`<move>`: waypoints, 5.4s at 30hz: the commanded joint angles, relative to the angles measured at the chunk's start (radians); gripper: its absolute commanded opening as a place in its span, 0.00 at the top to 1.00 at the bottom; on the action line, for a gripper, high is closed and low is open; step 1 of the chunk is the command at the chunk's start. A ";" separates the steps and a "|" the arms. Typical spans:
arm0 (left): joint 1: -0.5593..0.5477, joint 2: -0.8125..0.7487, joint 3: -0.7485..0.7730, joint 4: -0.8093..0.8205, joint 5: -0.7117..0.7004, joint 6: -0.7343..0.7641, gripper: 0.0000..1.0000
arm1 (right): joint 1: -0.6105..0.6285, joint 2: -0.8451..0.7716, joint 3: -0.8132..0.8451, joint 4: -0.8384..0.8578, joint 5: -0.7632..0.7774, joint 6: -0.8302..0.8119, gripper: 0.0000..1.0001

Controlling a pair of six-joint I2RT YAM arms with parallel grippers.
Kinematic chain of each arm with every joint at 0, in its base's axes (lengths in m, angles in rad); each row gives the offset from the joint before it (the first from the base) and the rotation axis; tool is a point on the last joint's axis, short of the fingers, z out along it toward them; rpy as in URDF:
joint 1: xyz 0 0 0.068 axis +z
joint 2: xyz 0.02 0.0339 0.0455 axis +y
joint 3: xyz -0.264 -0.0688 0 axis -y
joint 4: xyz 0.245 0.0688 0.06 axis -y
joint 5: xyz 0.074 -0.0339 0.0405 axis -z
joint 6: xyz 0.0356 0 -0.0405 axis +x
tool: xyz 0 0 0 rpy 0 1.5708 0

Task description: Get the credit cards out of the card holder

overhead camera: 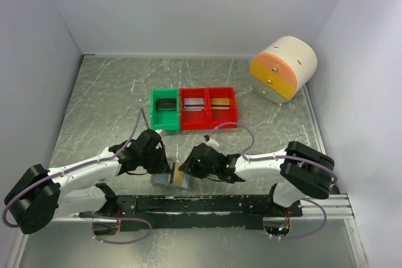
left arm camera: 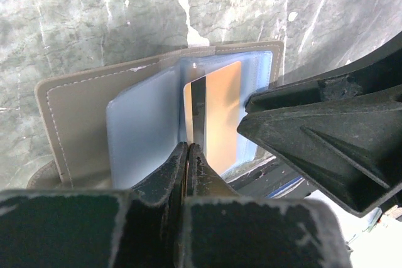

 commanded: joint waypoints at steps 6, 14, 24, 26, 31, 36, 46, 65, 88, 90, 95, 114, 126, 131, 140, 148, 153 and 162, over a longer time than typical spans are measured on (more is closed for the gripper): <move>-0.007 -0.009 0.018 -0.023 -0.012 0.007 0.83 | 0.004 0.090 -0.011 -0.055 -0.022 -0.003 0.63; -0.005 -0.010 -0.013 0.069 0.070 -0.042 0.69 | 0.004 0.100 -0.033 -0.031 -0.027 0.012 0.63; -0.005 -0.021 -0.049 0.102 0.075 -0.101 0.80 | 0.004 0.094 -0.062 -0.003 -0.035 0.027 0.63; -0.004 -0.037 -0.041 0.074 0.052 -0.099 0.84 | 0.004 0.088 -0.060 -0.013 -0.029 0.025 0.63; -0.004 -0.076 -0.025 0.006 -0.008 -0.092 0.90 | 0.003 0.081 -0.033 -0.056 -0.017 -0.002 0.63; -0.005 -0.078 -0.032 -0.031 -0.045 -0.078 0.92 | 0.003 0.088 0.022 -0.118 -0.007 -0.037 0.63; -0.003 -0.091 -0.022 -0.056 -0.074 -0.064 0.92 | 0.002 0.064 0.130 -0.200 -0.015 -0.122 0.61; -0.005 -0.098 -0.025 -0.043 -0.063 -0.067 0.84 | 0.004 0.140 0.121 -0.199 -0.054 -0.083 0.61; 0.004 -0.108 -0.164 0.293 0.170 -0.225 0.68 | 0.005 0.158 0.016 -0.058 -0.089 -0.026 0.61; 0.008 -0.112 -0.185 0.323 0.181 -0.248 0.68 | 0.004 0.160 0.014 -0.056 -0.089 -0.025 0.60; 0.019 -0.143 -0.225 0.375 0.195 -0.296 0.68 | 0.005 0.157 0.004 -0.041 -0.093 -0.023 0.61; 0.050 -0.231 -0.195 0.223 0.106 -0.295 0.75 | 0.004 0.147 0.000 -0.055 -0.090 -0.032 0.62; 0.051 -0.157 -0.163 0.202 0.102 -0.253 0.85 | -0.020 0.005 0.079 -0.225 -0.011 -0.138 0.60; 0.052 -0.161 -0.164 0.205 0.100 -0.251 0.84 | -0.027 0.060 0.104 -0.209 -0.074 -0.187 0.61; 0.053 -0.173 -0.161 0.209 0.107 -0.256 0.71 | -0.023 0.108 0.101 -0.184 -0.100 -0.154 0.62; 0.063 -0.164 -0.213 0.295 0.135 -0.331 0.73 | -0.023 0.095 0.034 -0.113 -0.116 -0.100 0.62; 0.066 -0.158 -0.194 0.227 0.114 -0.318 0.88 | -0.024 0.084 0.033 -0.140 -0.093 -0.090 0.62; 0.066 -0.228 -0.109 -0.039 0.000 -0.224 0.93 | -0.027 0.051 0.077 -0.268 -0.004 -0.109 0.61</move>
